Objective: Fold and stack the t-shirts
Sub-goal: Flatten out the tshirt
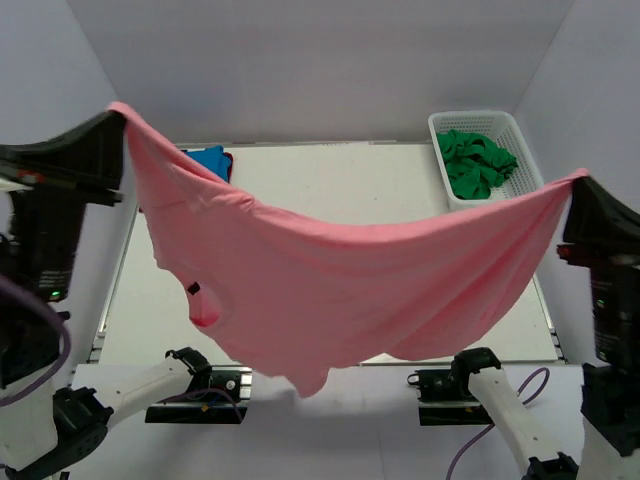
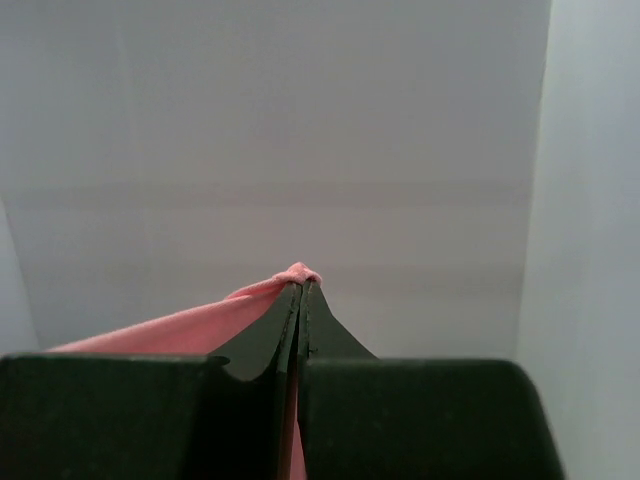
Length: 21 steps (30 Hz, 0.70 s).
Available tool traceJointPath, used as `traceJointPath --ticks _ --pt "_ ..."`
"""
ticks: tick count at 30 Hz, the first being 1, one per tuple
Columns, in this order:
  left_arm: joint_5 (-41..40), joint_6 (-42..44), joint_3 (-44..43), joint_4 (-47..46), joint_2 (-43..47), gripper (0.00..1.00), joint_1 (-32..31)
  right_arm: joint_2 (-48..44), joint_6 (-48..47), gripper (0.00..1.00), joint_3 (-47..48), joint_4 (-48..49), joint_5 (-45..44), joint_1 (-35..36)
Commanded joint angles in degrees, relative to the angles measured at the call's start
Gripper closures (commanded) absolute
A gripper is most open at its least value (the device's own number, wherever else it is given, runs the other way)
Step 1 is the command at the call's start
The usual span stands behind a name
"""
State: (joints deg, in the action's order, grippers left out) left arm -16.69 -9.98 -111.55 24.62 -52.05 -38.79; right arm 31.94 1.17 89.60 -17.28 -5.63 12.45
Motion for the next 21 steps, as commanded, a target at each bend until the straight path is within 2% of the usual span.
traceJointPath --ticks 1,4,5,6,10,12,14,21 --pt "-3.08 -1.35 7.87 0.08 -0.52 1.0 0.29 -0.3 4.89 1.0 -6.88 3.57 -1.65 -0.06" --pt "-7.91 -2.93 21.31 -5.88 3.17 1.0 0.29 -2.23 10.41 1.0 -16.02 4.88 -3.07 -0.05" --pt "-9.75 -3.64 23.63 -5.9 3.18 1.0 0.29 -2.76 11.22 1.0 -17.78 4.89 -2.46 -0.14" --pt "-13.51 -5.47 25.83 -5.9 3.79 1.0 0.29 -3.37 12.01 1.0 -23.63 4.71 -1.67 -0.23" --pt "-21.35 -11.72 42.26 -4.41 5.64 1.0 0.29 -4.0 18.95 1.0 -37.79 4.62 0.0 0.12" --pt "-24.95 -15.49 49.63 -4.41 5.65 1.0 0.29 -2.16 20.18 1.0 -41.42 5.32 1.67 -0.06" --pt "-27.6 -17.0 52.56 -5.02 3.72 1.0 0.29 0.82 20.89 1.0 -46.44 6.91 1.59 -0.23" --pt "-37.27 -21.14 51.88 -4.4 -8.41 1.0 0.82 9.54 19.14 1.0 -47.77 11.2 -2.01 -0.14"
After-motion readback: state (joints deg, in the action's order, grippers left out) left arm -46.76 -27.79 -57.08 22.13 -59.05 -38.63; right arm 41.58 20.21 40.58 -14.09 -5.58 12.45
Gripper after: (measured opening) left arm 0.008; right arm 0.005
